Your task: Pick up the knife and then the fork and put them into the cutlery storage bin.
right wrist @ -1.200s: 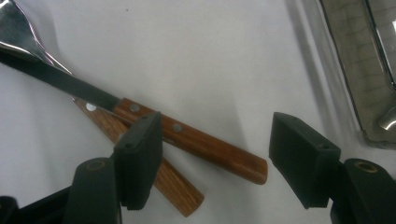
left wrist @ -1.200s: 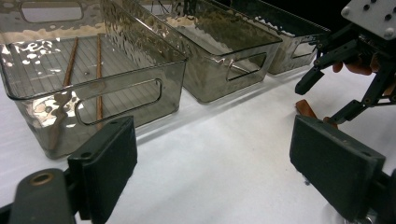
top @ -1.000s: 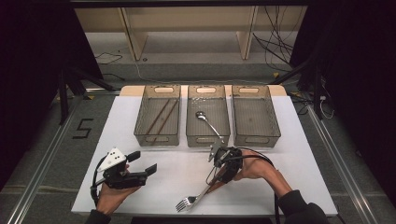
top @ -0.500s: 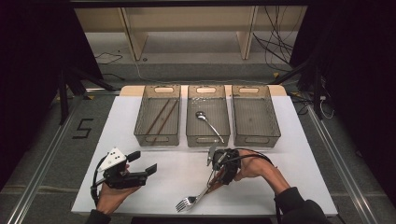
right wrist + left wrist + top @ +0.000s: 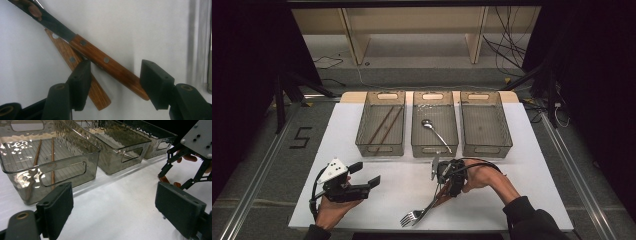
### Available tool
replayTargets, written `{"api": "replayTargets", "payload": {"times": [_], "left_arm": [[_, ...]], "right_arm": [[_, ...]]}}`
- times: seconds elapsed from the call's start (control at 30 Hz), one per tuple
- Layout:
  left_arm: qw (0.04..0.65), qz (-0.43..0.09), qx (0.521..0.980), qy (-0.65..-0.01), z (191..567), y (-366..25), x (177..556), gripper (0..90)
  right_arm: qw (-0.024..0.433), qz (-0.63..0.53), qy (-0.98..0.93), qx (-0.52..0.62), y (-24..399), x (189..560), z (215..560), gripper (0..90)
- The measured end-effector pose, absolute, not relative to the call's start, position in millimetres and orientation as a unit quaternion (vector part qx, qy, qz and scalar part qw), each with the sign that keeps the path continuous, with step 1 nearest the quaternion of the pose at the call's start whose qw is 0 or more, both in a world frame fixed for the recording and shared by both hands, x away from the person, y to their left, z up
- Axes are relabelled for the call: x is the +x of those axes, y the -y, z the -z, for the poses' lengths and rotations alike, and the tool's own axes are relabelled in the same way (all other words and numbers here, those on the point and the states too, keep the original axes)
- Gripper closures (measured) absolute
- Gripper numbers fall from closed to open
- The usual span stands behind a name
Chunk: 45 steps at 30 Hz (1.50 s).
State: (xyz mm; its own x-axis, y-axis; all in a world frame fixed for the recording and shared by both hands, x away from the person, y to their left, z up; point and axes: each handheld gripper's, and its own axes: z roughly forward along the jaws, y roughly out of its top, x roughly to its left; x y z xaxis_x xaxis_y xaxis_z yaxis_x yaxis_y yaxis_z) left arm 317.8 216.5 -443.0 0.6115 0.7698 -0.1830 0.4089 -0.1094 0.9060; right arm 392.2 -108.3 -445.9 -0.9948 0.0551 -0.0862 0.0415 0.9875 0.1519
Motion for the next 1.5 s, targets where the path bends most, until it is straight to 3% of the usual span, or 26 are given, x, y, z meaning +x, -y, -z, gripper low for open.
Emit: {"api": "replayTargets", "payload": {"times": [0.97, 1.5], "left_arm": [[0.528, -0.169, 0.726, -0.406, 443, -216, 318, 14.6], [0.527, -0.169, 0.728, -0.405, 444, -215, 318, 14.6]], "right_arm": [[0.077, -0.046, -0.995, -0.044, 93, 391, 456, 46.0], [0.070, -0.044, -0.994, -0.065, 94, 387, 454, 57.5]]}}
